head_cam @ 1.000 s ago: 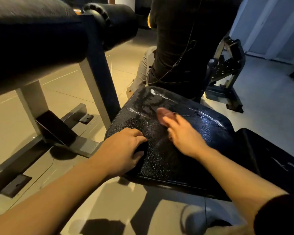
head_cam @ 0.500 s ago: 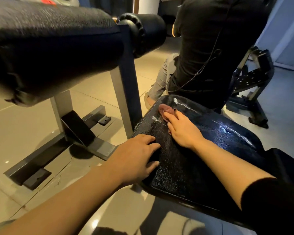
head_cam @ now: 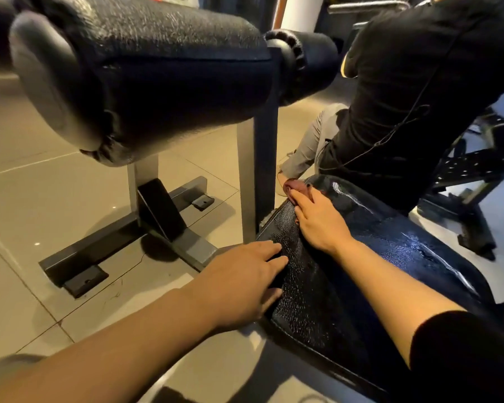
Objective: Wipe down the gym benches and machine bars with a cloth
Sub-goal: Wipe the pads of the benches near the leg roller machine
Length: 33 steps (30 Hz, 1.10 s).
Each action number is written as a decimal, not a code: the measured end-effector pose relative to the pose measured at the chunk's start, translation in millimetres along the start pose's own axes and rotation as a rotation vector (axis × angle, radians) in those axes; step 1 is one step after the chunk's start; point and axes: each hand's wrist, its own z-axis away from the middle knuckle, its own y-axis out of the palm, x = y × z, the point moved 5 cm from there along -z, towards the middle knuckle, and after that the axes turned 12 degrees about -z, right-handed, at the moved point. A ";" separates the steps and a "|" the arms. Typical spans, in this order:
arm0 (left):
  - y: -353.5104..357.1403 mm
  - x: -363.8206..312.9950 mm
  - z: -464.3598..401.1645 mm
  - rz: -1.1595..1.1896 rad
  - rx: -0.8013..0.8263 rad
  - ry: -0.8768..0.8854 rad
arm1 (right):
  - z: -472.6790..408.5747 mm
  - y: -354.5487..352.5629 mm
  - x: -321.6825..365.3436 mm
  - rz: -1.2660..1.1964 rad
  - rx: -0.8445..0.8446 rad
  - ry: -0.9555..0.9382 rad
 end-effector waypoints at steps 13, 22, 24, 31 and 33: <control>2.6 6.6 19.4 0.028 -0.031 -0.011 | 11.2 2.6 15.3 0.014 0.031 -0.081; 0.8 6.0 18.7 0.050 -0.065 -0.013 | 90.3 13.7 49.6 -0.030 0.170 -0.232; 2.6 4.6 16.9 0.030 -0.056 -0.007 | 69.5 8.9 31.3 0.041 0.132 -0.229; 6.9 1.2 12.3 0.024 -0.052 -0.005 | 27.4 3.8 7.9 0.044 -0.022 0.079; 7.0 0.2 7.3 0.020 -0.072 -0.005 | 52.5 7.4 21.9 0.044 0.017 -0.016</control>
